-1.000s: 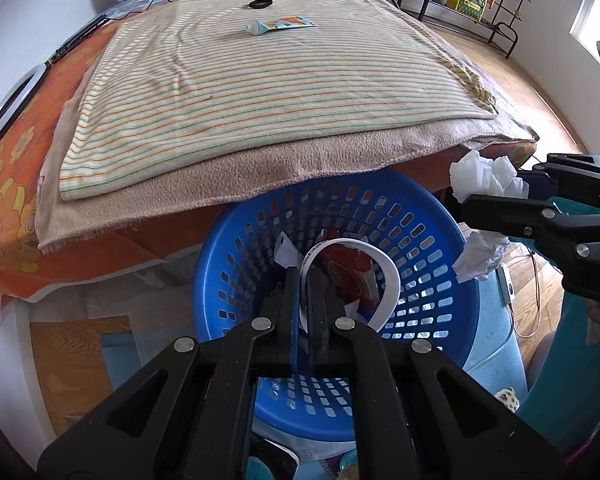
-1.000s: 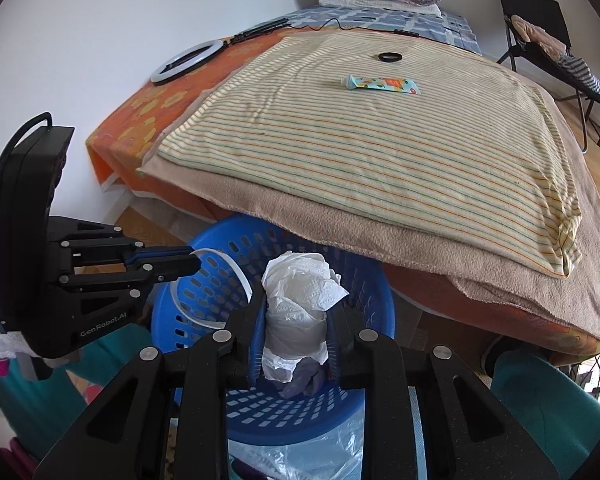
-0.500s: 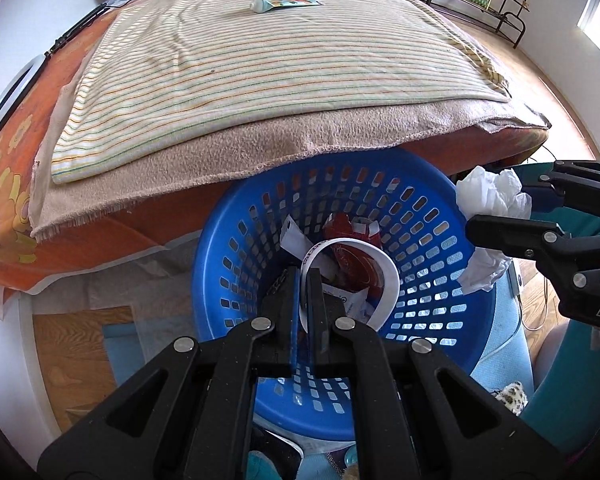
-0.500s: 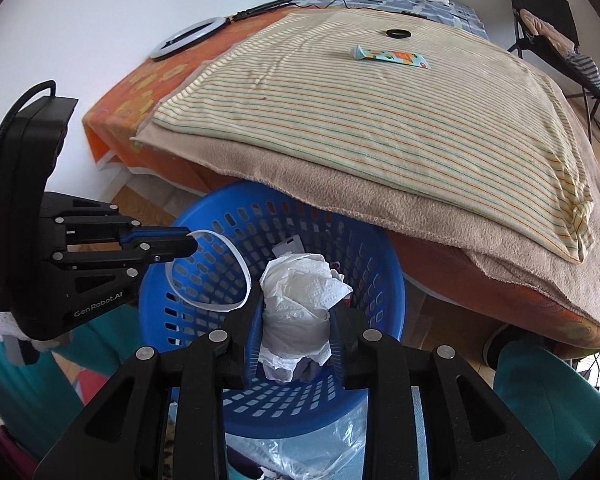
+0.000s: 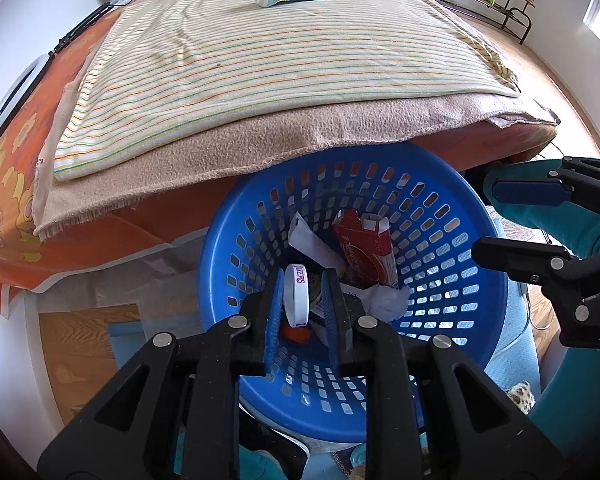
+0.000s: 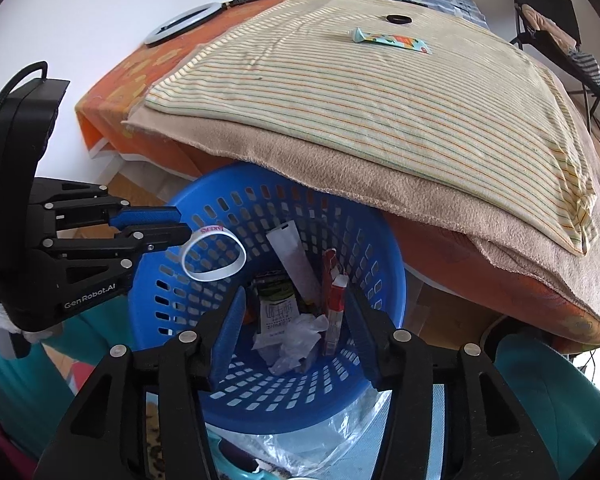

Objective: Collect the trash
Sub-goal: 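Open both tools to release the wristband and tissue into the basket, then move both tools back over the towel toward the fruit-print tube and hair tie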

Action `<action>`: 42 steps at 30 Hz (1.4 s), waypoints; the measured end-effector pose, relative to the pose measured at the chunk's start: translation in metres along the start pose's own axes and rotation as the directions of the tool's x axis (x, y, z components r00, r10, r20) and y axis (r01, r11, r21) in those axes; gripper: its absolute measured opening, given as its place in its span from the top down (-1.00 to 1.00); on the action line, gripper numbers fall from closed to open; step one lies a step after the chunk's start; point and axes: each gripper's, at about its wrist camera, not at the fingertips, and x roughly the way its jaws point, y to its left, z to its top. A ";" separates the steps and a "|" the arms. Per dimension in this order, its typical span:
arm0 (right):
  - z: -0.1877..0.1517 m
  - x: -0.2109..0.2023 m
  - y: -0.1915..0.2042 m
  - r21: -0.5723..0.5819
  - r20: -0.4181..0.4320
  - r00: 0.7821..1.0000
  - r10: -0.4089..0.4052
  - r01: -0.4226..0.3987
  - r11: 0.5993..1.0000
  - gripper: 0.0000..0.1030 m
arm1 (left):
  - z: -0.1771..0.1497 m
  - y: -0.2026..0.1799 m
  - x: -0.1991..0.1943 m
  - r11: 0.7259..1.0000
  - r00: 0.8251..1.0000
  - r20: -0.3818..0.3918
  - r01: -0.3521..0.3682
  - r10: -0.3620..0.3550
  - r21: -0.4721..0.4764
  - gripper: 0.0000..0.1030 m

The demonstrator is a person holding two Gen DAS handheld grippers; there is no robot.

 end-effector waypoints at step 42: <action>0.016 -0.016 -0.026 0.101 0.020 0.997 -0.079 0.076 0.992 -0.35 | 0.029 0.001 -0.022 0.999 0.998 0.054 0.036 -0.035 -0.025 -0.23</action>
